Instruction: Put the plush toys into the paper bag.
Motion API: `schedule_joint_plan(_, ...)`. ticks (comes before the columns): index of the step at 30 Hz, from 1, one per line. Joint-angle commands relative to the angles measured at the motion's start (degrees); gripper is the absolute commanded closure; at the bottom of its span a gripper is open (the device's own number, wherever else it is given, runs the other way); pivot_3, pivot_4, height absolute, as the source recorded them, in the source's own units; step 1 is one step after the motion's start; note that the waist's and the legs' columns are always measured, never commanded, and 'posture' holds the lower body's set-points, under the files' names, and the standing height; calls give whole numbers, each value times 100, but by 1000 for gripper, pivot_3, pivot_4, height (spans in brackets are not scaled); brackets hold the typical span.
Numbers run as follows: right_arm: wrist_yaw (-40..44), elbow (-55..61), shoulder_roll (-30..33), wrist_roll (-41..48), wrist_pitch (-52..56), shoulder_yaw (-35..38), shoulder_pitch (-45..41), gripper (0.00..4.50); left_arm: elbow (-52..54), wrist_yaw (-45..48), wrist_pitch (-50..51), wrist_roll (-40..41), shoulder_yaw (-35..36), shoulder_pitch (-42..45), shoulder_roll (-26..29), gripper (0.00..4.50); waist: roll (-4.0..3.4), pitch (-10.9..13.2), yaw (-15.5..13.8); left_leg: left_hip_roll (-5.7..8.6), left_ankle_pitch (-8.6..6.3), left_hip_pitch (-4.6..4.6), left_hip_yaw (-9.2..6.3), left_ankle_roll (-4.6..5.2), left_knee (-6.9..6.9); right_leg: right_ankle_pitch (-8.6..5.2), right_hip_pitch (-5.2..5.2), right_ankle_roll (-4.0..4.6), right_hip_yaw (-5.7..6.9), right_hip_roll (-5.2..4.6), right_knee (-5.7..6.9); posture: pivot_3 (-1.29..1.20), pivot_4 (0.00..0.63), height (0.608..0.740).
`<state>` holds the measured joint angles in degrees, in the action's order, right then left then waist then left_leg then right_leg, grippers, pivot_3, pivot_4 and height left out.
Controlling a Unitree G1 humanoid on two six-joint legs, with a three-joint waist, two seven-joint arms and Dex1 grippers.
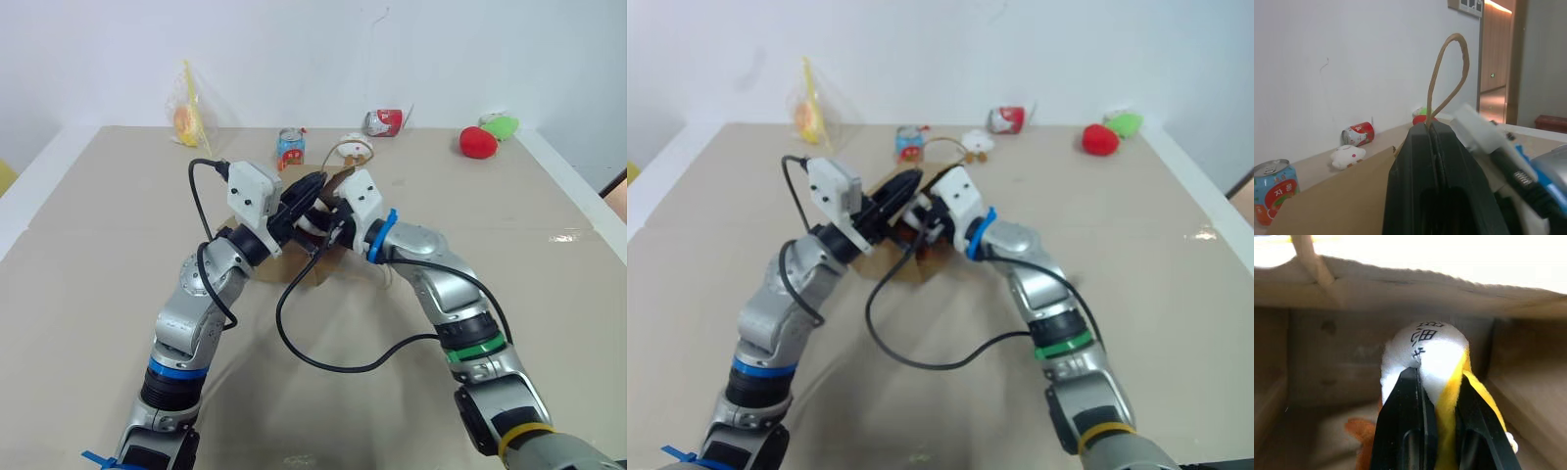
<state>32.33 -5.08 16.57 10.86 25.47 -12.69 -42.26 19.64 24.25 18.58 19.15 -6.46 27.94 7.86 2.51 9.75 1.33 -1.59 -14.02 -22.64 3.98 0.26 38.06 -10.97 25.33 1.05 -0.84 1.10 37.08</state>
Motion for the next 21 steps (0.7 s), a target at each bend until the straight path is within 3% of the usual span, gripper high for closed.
schedule_joint_plan(1, 2, -252, -234, -206, -444, -55, -280, 4473, 289, 47, -107, 46, -60, 52, -33, 4500, 0, 0, -2, 0, 0, -1, 0, 0, 0, 0, 0, 0, 0, 0, 0, 0, 150, 740)
schedule_joint_plan(4, -59, -598, -390, -363, -723, -53, -334, 4473, 304, 14, -83, 48, -59, 69, -58, 4500, 0, 0, -2, 1, 0, -2, 2, 0, 0, 0, 0, 0, -1, -4, -1, 0, 150, 740)
schedule_joint_plan(6, -54, -715, -451, -418, -838, -21, -330, 3459, 314, -1, -72, 44, -61, 70, -63, 4500, 0, 0, -2, 2, 0, -2, 4, 0, 0, 0, 0, 0, -1, -5, -1, 0, 150, 740)
schedule_joint_plan(7, -13, -734, -471, -418, -856, -13, -327, 3250, 320, -9, -64, 43, -62, 72, -64, 4500, 0, 0, -2, 2, 0, -2, 3, 0, 0, 0, 0, 0, -1, -6, -1, 0, 150, 740)
schedule_joint_plan(10, 106, -632, -473, -398, -840, 0, -293, 1601, 343, -33, -36, 41, -62, 78, -70, 4500, 0, 0, -2, 1, 0, -2, 3, 0, 0, 0, 0, 0, 0, -5, -1, 0, 150, 740)
schedule_joint_plan(14, 224, -238, -307, -331, -650, 88, -170, 314, 316, -55, -9, 45, -29, 93, -71, 4500, 0, 0, -1, 1, 0, -1, 2, 0, 0, 0, 0, 0, 0, -4, 0, 0, 150, 740)
schedule_joint_plan(15, 272, -76, -232, -288, -558, 124, -113, 123, 317, -61, -1, 50, -17, 88, -69, 4500, 0, 0, -1, 1, 0, -1, 2, 0, 0, 0, 0, 0, 0, -4, 0, 0, 150, 740)
schedule_joint_plan(21, 635, 1054, 352, 143, 216, 468, 383, 123, 346, -53, 17, 58, 3, 51, -48, 4500, 0, 0, -10, 2, 0, -3, 1, 0, -1, 0, 0, 0, 1, -6, -1, 0, 150, 740)
